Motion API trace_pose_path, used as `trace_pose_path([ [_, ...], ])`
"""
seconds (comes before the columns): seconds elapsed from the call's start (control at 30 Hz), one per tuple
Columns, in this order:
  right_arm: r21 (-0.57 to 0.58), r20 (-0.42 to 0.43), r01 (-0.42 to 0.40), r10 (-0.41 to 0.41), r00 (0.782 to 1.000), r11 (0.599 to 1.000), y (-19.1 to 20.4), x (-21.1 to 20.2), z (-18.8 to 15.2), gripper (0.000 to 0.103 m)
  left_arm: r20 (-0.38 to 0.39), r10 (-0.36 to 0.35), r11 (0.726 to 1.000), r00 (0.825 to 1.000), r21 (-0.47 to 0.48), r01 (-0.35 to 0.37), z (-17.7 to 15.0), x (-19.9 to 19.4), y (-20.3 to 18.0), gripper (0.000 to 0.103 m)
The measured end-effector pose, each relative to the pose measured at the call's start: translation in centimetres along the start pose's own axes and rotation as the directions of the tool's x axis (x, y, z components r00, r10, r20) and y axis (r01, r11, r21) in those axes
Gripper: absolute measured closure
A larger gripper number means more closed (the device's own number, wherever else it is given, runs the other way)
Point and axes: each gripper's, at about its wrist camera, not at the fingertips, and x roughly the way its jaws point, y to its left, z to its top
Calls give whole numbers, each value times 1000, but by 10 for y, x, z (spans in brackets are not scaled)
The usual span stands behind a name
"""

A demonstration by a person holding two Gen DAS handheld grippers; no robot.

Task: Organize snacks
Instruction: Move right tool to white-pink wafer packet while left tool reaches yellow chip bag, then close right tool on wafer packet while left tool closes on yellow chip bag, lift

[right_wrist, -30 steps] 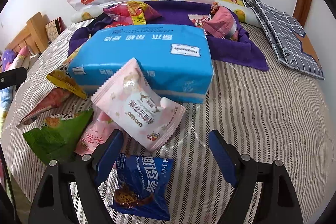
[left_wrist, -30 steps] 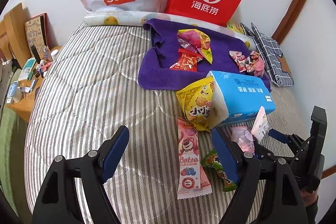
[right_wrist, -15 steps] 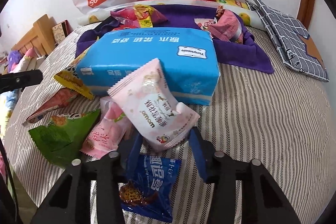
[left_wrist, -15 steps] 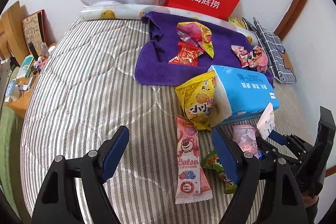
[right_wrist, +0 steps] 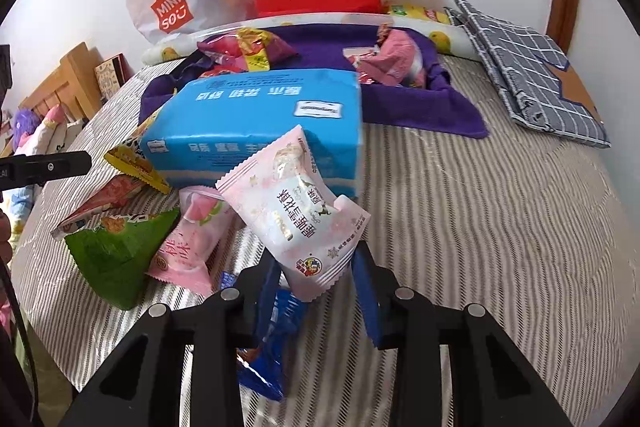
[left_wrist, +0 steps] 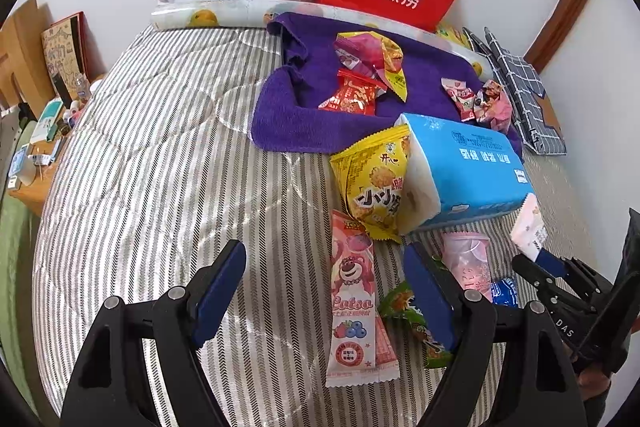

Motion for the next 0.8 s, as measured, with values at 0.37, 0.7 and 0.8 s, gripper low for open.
trace_pose_path([
  [0.37,39,-9,8,-8,1000,999,-16,-8,-13,69,-21,16,999,1000,28,-16,-3,6,-13,22],
  [0.7,-18,-19,56,-56,998,998,-25,-16,-22,54,-23,45,999,999,30,-44,4,14,-17,22],
  [0.8,-35,24,67,-66,998,997,-26,-22,-18,43,-28,58,998,998,32,-57,10,20,-18,22],
])
